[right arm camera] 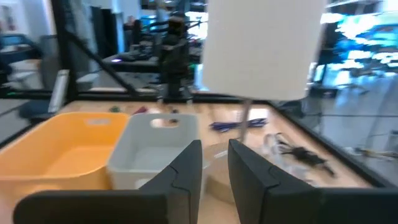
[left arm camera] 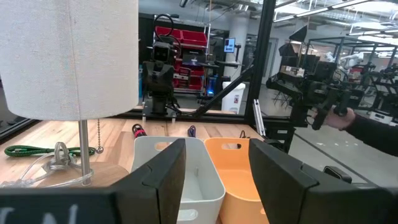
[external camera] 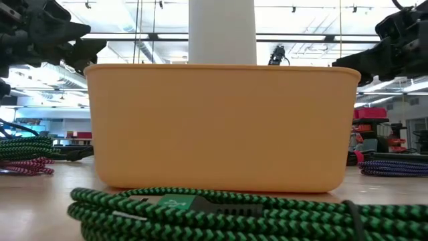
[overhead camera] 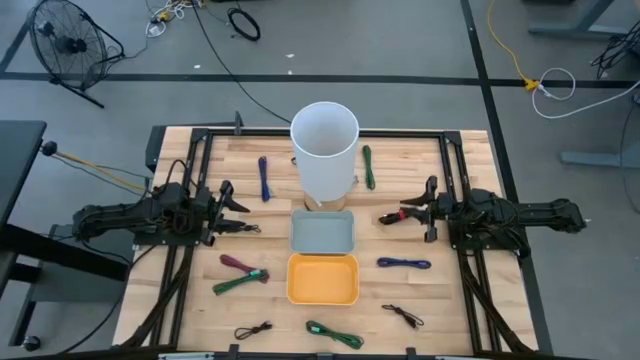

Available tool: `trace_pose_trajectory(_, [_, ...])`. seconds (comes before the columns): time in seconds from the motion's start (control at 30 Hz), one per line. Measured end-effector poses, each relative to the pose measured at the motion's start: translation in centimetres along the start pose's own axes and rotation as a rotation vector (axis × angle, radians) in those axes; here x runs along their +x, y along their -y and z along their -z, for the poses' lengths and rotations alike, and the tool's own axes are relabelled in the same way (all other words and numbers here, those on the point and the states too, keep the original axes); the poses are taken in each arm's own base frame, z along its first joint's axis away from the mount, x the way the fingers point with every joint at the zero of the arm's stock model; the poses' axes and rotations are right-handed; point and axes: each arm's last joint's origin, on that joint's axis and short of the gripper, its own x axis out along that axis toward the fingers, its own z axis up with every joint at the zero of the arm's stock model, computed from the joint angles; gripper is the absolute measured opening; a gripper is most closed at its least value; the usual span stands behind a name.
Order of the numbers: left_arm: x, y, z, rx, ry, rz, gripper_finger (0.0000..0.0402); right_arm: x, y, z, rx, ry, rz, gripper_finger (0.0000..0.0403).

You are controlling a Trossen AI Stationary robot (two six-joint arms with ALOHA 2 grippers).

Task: Pick & Place USB Port
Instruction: Put the black charger cable into the gray bin

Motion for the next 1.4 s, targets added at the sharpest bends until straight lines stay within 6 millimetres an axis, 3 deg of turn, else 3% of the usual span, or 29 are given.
trace_pose_trajectory(0.4, [0.0, -0.1, 0.0, 0.001, 0.007, -0.048, 0.0181, -0.1, 0.4, -1.3, 0.027, 0.129, 0.112, 0.008])
trace_pose_trajectory(0.73, [0.0, -0.5, -0.1, 0.0, 0.023, -0.158, 0.0181, -0.2, 0.3, -1.9, 0.151, 0.193, 0.067, 0.008])
trace_pose_trajectory(0.93, [-0.1, -0.6, -0.1, 0.0, 0.033, -0.219, 0.0181, -0.5, 1.4, -2.2, 0.086, 0.209, 0.425, 0.008])
trace_pose_trajectory(1.03, [-0.1, -0.7, -0.1, 0.0, 0.036, -0.227, 0.0181, -0.4, 2.1, -2.3, 0.025, 0.139, 0.559, 0.008])
trace_pose_trajectory(1.23, [-0.1, -0.7, -0.2, -0.024, 0.043, -0.232, 0.0181, 0.2, 3.2, -4.5, -0.002, -0.142, 0.571, 0.008])
trace_pose_trajectory(1.3, [-0.1, -0.7, -0.2, -0.024, 0.043, -0.233, 0.0181, 1.1, 3.5, -5.2, 0.028, -0.178, 0.566, 0.0083])
trace_pose_trajectory(1.4, [-0.1, -0.7, -0.1, -0.024, 0.043, -0.238, 0.0181, 2.7, 3.9, -4.7, 0.018, -0.344, 0.567, 0.01])
